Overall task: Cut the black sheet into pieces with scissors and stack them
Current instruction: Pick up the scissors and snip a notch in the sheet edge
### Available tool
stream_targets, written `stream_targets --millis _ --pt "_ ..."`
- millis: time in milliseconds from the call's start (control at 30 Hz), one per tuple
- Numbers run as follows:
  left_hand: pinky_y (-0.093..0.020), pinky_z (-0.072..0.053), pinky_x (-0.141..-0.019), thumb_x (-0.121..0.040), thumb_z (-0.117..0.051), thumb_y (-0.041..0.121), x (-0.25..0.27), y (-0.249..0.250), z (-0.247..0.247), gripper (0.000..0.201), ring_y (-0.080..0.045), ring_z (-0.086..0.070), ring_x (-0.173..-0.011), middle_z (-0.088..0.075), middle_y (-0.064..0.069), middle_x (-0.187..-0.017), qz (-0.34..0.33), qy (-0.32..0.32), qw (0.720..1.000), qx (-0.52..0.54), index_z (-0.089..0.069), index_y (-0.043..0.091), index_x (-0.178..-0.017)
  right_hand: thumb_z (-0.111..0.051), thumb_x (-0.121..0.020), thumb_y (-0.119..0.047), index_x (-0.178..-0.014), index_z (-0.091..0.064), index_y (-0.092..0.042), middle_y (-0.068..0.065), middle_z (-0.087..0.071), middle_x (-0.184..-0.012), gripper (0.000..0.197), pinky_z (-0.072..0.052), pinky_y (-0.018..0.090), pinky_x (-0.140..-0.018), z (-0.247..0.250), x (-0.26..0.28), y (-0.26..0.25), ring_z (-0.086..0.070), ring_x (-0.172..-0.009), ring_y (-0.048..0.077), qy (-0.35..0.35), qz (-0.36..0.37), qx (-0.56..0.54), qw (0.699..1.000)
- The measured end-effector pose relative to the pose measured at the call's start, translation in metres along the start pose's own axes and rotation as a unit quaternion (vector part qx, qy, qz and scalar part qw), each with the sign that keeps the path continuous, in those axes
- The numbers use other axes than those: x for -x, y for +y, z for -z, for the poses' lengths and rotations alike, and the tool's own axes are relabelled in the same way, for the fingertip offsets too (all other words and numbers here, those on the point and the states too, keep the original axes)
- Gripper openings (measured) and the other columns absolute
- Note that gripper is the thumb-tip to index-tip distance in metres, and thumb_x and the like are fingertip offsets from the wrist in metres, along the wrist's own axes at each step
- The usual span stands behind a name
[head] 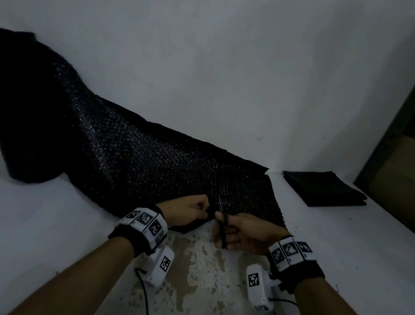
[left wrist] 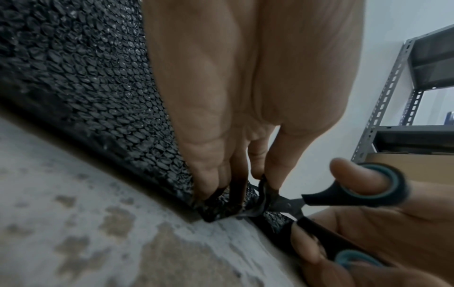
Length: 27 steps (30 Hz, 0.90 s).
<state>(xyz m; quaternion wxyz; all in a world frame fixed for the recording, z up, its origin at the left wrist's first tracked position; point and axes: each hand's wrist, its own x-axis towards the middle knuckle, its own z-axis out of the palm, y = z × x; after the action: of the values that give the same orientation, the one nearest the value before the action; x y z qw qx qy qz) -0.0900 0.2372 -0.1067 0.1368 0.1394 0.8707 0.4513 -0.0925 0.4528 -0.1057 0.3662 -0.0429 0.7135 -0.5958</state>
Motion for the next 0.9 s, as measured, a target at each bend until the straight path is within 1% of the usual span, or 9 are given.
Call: stream_targets --millis 133,233,267,400,567,633,767,833,900 --pt "-0.025 -0.028 -0.053 -0.101 -0.053 0.017 0.0 -0.002 0.001 0.015 -0.011 -0.034 -0.062 -0.041 0.0 -0.073 0.001 0.006 1.0 0.007 -0.046 0.017 -0.087 -0.071 -0.081 -0.055 -0.103 -0.072 0.0 0.018 -0.072 -0.099 0.06 -0.056 0.032 -0.079 0.001 -0.006 -0.001 -0.071 -0.085 0.021 -0.001 0.011 0.012 1.0" --pt "-0.025 -0.027 -0.051 -0.101 -0.052 0.016 0.0 -0.004 0.002 0.016 -0.01 -0.032 -0.058 -0.039 0.002 -0.069 0.011 0.01 0.999 0.031 -0.045 0.018 -0.086 -0.076 -0.079 -0.052 -0.109 -0.072 0.005 0.022 -0.071 -0.104 0.065 -0.052 0.046 -0.101 0.003 -0.012 0.0 -0.07 -0.091 0.027 0.014 0.018 -0.004 1.0" --pt "-0.024 -0.026 -0.049 -0.101 -0.052 0.015 0.0 -0.004 0.002 0.016 -0.009 -0.031 -0.055 -0.038 0.003 -0.066 0.015 0.012 0.999 0.045 -0.045 0.017 -0.086 -0.077 -0.078 -0.052 -0.108 -0.072 0.005 0.022 -0.071 -0.104 0.065 -0.05 0.048 -0.104 0.003 -0.014 0.001 -0.069 -0.09 0.028 0.016 0.02 -0.007 1.0" --pt "-0.021 -0.025 -0.044 -0.102 -0.049 0.013 0.003 -0.001 0.003 0.015 -0.008 -0.029 -0.051 -0.036 0.003 -0.065 0.018 0.029 0.997 0.067 -0.043 0.014 -0.088 -0.077 -0.076 -0.053 -0.096 -0.074 0.001 0.02 -0.07 -0.1 0.058 -0.05 0.045 -0.1 0.005 -0.016 0.0 -0.069 -0.081 0.023 0.009 0.025 0.003 1.0" --pt "-0.022 -0.025 -0.046 -0.103 -0.047 0.017 0.002 -0.001 0.003 0.014 -0.011 -0.031 -0.06 -0.036 -0.007 -0.077 0.03 0.047 0.996 0.065 -0.042 0.015 -0.09 -0.071 -0.083 -0.052 -0.097 -0.072 0.002 0.017 -0.072 -0.092 0.056 -0.055 0.031 -0.074 0.004 -0.016 -0.006 -0.069 -0.074 0.02 0.022 0.033 0.034 0.999" --pt "-0.022 -0.025 -0.045 -0.103 -0.047 0.018 0.002 0.0 0.003 0.015 -0.01 -0.031 -0.059 -0.036 -0.005 -0.076 0.038 0.049 0.995 0.074 -0.042 0.015 -0.09 -0.071 -0.084 -0.051 -0.097 -0.072 0.002 0.016 -0.072 -0.09 0.054 -0.054 0.029 -0.069 0.004 -0.017 -0.007 -0.069 -0.073 0.02 0.025 0.036 0.041 0.998" --pt "-0.023 -0.025 -0.052 -0.102 -0.05 0.022 0.004 0.01 0.0 0.02 -0.009 -0.033 -0.059 -0.038 0.002 -0.071 0.078 0.036 0.986 0.146 -0.044 0.018 -0.084 -0.077 -0.074 -0.051 -0.099 -0.073 0.001 0.015 -0.072 -0.096 0.058 -0.054 0.034 -0.076 0.005 -0.021 -0.003 -0.069 -0.075 0.021 0.025 0.051 0.03 0.998" --pt "-0.026 -0.032 -0.059 -0.102 -0.05 0.025 0.001 0.016 0.003 0.025 -0.009 -0.039 -0.062 -0.043 0.005 -0.07 0.096 0.041 0.981 0.164 -0.046 0.021 -0.077 -0.077 -0.076 -0.05 -0.101 -0.073 0.002 0.018 -0.071 -0.099 0.058 -0.052 0.038 -0.083 0.008 -0.022 0.001 -0.068 -0.077 0.022 0.021 0.056 0.019 0.998" --pt "-0.024 -0.042 -0.063 -0.102 -0.048 0.024 -0.006 0.017 0.012 0.022 -0.01 -0.051 -0.068 -0.056 0.005 -0.078 0.067 0.087 0.994 0.03 -0.056 0.021 -0.081 -0.076 -0.078 -0.049 -0.101 -0.072 0.002 0.022 -0.069 -0.101 0.056 -0.05 0.04 -0.089 0.009 -0.021 0.003 -0.067 -0.079 0.024 0.017 0.055 0.01 0.998"
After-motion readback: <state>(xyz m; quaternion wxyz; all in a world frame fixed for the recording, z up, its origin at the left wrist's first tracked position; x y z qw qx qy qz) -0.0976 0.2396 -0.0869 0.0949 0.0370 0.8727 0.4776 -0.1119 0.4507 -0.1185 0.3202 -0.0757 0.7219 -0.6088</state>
